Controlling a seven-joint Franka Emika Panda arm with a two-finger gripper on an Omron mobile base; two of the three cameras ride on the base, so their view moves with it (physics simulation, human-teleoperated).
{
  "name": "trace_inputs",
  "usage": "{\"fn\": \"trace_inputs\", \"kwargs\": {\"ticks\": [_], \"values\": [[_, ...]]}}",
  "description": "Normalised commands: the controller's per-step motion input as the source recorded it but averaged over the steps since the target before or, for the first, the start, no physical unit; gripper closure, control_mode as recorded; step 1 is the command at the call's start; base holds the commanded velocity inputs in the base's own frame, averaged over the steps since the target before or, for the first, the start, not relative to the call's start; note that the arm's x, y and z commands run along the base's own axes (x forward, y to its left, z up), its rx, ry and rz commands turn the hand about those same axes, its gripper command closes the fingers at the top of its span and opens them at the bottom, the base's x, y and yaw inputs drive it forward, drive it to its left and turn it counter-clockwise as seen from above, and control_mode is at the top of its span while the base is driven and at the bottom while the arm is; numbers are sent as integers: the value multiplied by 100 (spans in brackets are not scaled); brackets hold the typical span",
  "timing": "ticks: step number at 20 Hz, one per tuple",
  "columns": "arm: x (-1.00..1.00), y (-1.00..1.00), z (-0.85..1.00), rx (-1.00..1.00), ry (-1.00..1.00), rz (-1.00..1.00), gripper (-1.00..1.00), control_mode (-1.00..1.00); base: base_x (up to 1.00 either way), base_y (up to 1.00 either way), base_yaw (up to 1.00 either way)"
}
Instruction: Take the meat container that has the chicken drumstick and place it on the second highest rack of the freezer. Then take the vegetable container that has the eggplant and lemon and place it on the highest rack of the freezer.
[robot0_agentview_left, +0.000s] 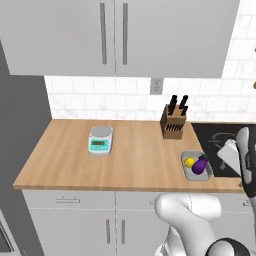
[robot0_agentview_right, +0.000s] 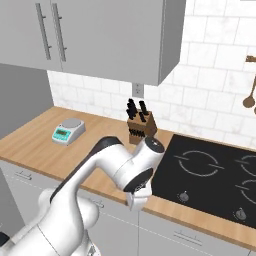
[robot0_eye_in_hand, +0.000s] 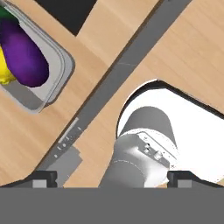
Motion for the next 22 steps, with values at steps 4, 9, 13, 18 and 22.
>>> {"fn": "trace_inputs", "kwargs": {"ticks": [4, 9, 13, 18, 22], "values": [[34, -10, -36, 0, 28, -11, -100, -100, 0, 0, 0], [16, -23, -2, 1, 30, -3, -100, -100, 0, 0, 0], [13, -11, -8, 0, 16, -1, -100, -100, 0, 0, 0], [32, 0, -3, 0, 0, -1, -100, -100, 0, 0, 0], [16, 2, -21, 0, 0, -2, -100, -100, 0, 0, 0]]}}
